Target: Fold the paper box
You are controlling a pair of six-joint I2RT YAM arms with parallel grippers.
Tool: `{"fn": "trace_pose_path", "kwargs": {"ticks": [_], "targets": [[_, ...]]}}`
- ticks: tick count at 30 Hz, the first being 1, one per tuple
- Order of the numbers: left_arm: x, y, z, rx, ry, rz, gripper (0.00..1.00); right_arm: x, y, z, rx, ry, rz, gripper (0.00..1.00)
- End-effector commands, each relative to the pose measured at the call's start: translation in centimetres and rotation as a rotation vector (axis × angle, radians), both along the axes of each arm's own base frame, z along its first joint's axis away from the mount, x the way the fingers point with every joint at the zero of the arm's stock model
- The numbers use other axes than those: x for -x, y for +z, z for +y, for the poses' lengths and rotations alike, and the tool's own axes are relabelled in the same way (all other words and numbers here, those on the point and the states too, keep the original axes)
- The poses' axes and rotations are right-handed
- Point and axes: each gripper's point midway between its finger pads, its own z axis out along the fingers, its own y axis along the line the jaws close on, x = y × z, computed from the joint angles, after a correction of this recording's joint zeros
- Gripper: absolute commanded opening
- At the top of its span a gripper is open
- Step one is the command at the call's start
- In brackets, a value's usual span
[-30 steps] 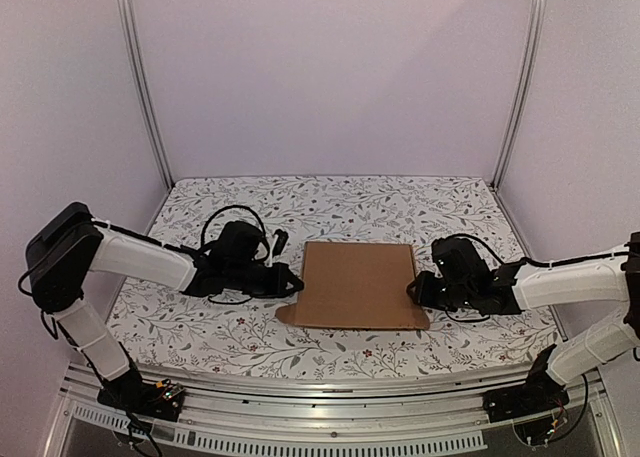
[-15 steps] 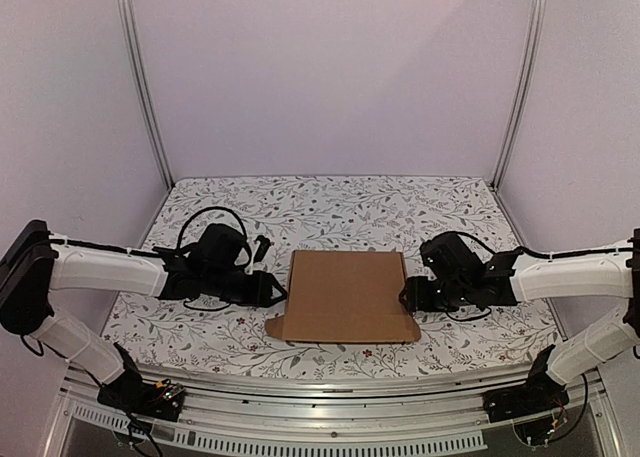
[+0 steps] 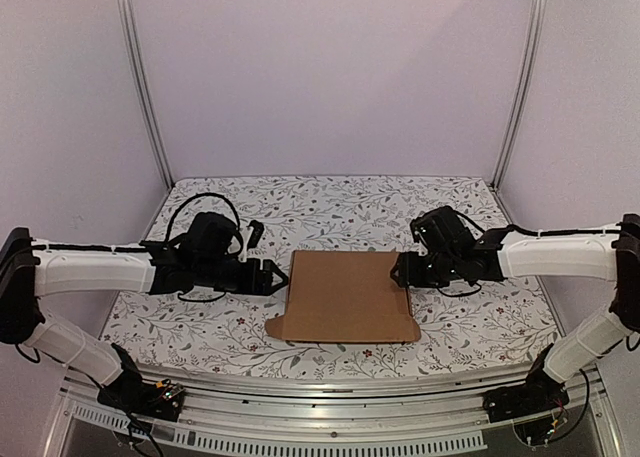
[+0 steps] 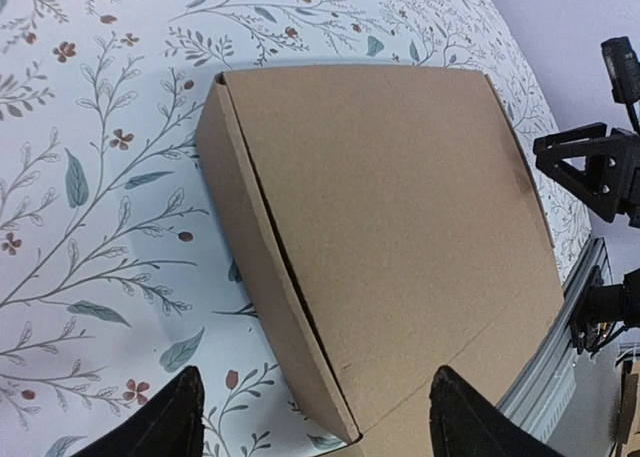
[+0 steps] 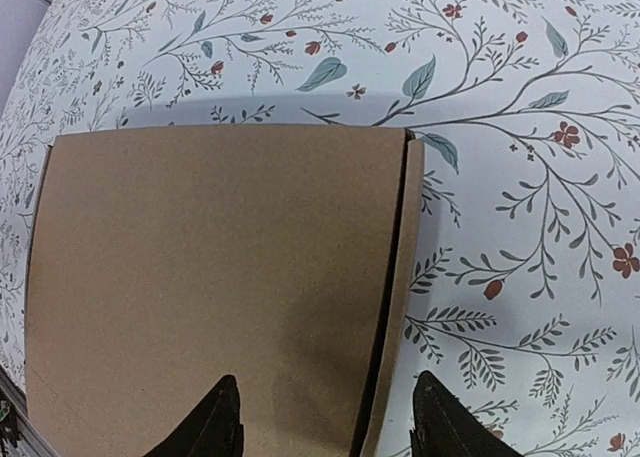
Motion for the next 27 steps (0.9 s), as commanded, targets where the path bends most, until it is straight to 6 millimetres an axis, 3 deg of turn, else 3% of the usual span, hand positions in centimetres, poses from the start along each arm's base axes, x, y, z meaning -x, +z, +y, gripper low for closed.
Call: {"fn": "trace_pose_path", "kwargs": {"ticks": [1, 14, 27], "targets": [[0.0, -0.6, 0.1, 0.019, -0.009, 0.023, 0.77, -0.7, -1.5, 1.1, -0.027, 0.018, 0.035, 0.54], [0.0, -0.9, 0.3, 0.024, -0.009, 0.027, 0.77, 0.2, -5.0, 0.3, -0.026, -0.001, 0.105, 0.46], [-0.8, -0.1, 1.6, 0.079, 0.034, 0.014, 0.78, 2.6, -6.9, -0.7, -0.076, -0.007, 0.149, 0.09]]}}
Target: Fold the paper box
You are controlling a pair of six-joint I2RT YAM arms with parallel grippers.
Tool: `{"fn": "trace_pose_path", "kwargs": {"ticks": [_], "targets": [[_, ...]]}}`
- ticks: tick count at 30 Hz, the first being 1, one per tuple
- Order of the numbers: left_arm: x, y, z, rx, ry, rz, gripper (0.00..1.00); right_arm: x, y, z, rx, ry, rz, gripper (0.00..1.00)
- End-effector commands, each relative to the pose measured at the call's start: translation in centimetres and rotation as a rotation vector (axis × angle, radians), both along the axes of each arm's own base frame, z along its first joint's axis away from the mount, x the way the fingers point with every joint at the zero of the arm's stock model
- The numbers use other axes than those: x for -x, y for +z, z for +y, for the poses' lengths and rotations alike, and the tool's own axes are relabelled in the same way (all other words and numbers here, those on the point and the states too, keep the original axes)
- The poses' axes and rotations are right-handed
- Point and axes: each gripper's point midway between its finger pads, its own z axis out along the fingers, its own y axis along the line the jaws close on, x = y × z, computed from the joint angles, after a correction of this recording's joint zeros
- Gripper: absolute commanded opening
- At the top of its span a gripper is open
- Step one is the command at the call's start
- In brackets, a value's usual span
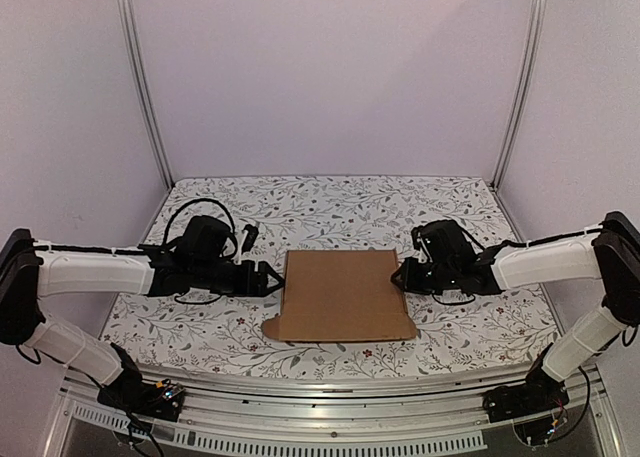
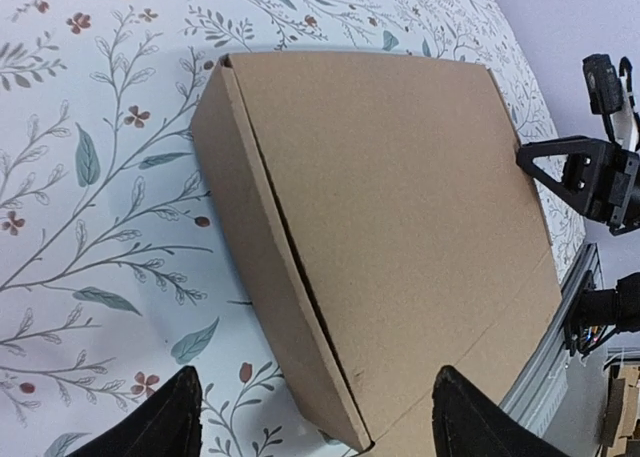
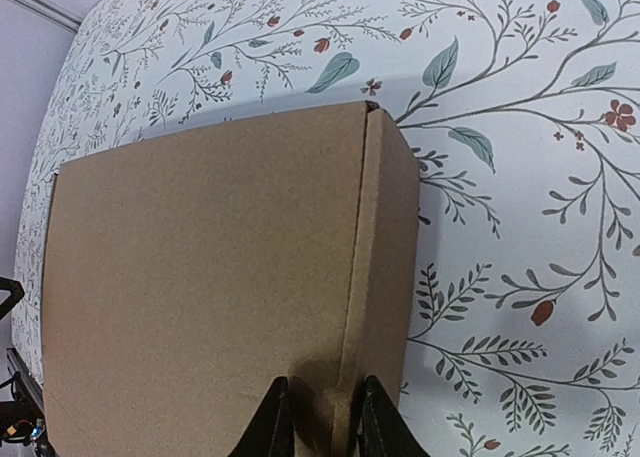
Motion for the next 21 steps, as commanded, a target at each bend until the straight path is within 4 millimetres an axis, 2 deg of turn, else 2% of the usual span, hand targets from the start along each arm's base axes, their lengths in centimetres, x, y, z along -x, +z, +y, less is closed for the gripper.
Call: {"fn": "trace_pose_path", "kwargs": {"ticks": [1, 4, 11, 16, 21], "targets": [[-0.9, 1.2, 0.8, 0.057, 0.03, -0.03, 0.78, 3.2, -4.0, -2.2, 0.085, 0.017, 0.129, 0.06], [-1.0, 1.4, 1.3, 0.069, 0.041, -0.031, 0.78, 3.5, -4.1, -2.3, 0.077, 0.018, 0.13, 0.0], [-1.2, 1.6, 2.4, 0.092, 0.064, -0.023, 0.78, 4.1, -5.4, -3.1, 0.039, 0.01, 0.156, 0.0], [-1.0, 0.7, 2.9, 0.119, 0.07, 0.009, 0.79, 4.4, -6.1, -4.0, -0.02, -0.013, 0.191, 0.0], [-0.5, -0.3, 2.3, 0.164, 0.046, 0.06, 0.79, 4.5, -6.3, -4.9, -0.042, -0.032, 0.212, 0.0]]}}
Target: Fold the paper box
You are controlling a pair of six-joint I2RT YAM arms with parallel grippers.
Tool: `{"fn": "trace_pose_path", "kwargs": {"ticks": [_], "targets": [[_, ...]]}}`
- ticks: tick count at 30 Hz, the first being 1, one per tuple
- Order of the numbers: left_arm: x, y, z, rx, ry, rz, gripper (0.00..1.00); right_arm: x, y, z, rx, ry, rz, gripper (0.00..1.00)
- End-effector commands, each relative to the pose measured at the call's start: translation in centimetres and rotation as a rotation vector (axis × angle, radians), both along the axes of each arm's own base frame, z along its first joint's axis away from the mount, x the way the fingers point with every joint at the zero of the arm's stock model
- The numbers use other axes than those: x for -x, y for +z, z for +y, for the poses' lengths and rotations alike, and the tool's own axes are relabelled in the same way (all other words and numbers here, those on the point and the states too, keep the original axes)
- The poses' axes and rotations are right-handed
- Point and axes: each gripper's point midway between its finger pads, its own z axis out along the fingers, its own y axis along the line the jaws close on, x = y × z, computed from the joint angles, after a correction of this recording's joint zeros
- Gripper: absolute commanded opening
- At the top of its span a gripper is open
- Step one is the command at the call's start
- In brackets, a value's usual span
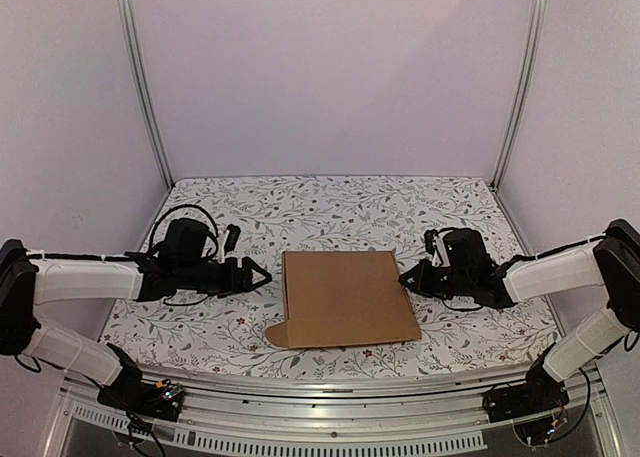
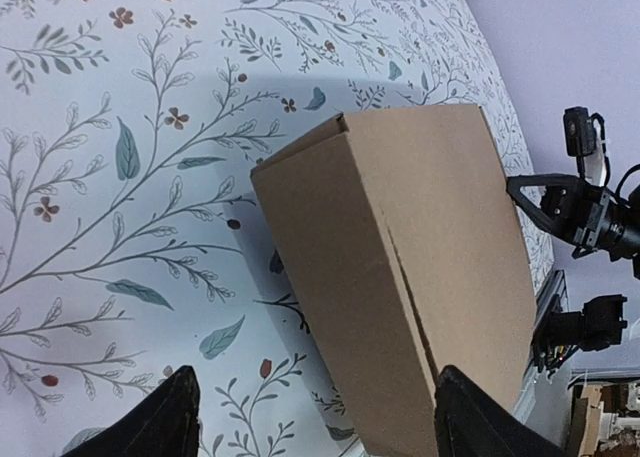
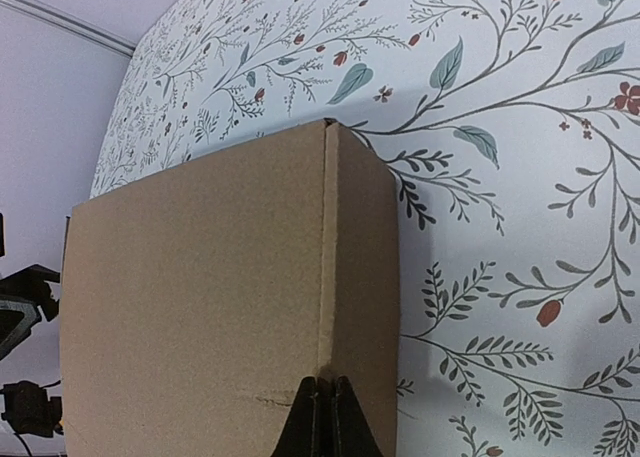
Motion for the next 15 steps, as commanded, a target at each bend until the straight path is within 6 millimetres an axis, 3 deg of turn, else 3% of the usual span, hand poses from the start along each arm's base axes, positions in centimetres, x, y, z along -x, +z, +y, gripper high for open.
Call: {"fn": "trace_pose_path", "kwargs": {"ticks": [1, 15], "targets": [[0.3, -0.8, -0.7, 0.067, -0.028, 0.048, 0.8, 4.4, -6.4, -3.5, 0.127, -0.002, 0.241, 0.0], [0.1, -0.6, -4.5, 0.372, -0.082, 0.131, 0.88, 5.2, -8.0, -4.5, 0.16, -0.011, 0.271, 0.0]]}}
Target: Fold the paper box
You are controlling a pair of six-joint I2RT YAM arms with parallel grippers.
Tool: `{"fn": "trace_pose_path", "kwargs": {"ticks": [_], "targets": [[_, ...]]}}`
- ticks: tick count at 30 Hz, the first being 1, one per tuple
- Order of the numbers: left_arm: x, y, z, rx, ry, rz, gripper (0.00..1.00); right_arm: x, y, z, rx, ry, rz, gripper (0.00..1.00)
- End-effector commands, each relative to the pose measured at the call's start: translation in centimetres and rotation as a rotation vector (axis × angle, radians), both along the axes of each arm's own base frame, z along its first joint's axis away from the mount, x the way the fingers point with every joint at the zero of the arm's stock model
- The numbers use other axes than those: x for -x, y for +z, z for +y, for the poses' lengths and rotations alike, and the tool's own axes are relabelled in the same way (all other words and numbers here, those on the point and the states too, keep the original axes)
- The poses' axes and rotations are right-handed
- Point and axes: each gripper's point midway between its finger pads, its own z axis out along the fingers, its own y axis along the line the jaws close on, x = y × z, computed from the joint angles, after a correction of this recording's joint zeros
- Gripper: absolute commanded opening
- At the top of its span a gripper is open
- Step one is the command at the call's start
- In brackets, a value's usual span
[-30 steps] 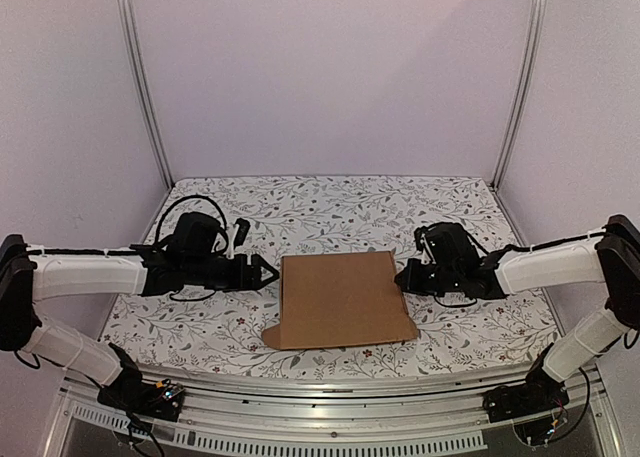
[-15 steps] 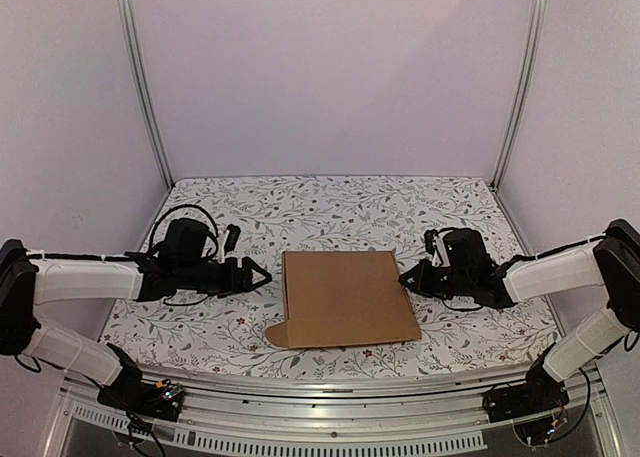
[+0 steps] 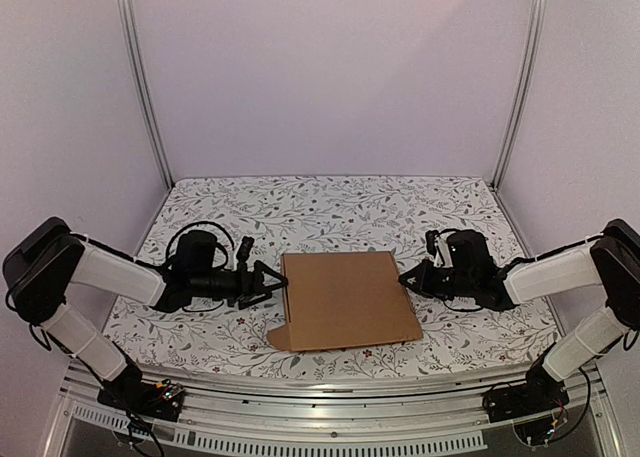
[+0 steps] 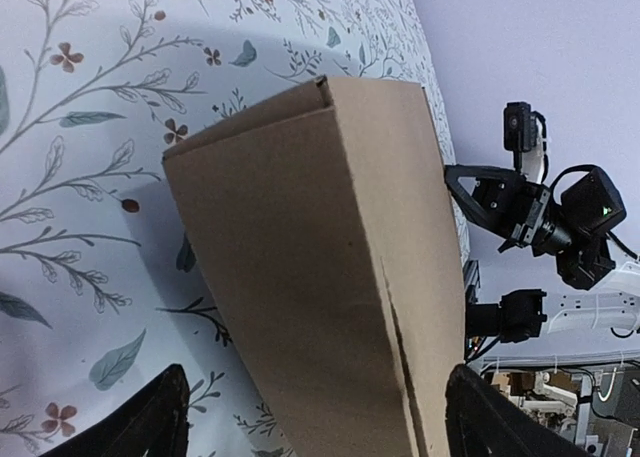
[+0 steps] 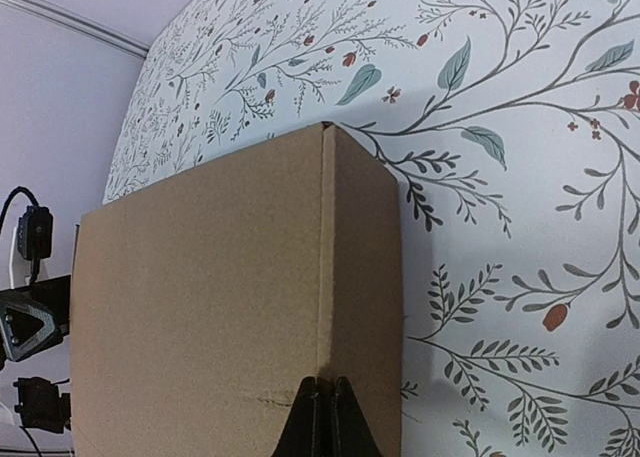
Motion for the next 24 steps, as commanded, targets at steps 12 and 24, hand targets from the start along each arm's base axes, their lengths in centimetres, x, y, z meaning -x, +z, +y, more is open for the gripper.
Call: {"fn": "trace_pose_path", "kwargs": {"ticks": [12, 24], "targets": [[-0.6, -0.6, -2.2, 0.233, -0.02, 0.093, 1.0, 5.3, -7.8, -4.3, 0.203, -0.014, 0.273, 0.0], [-0.7, -1.0, -3.3, 0.32, -0.031, 0.152, 0.87, 5.3, -7.5, -4.2, 0.195, -0.018, 0.271, 0.0]]}}
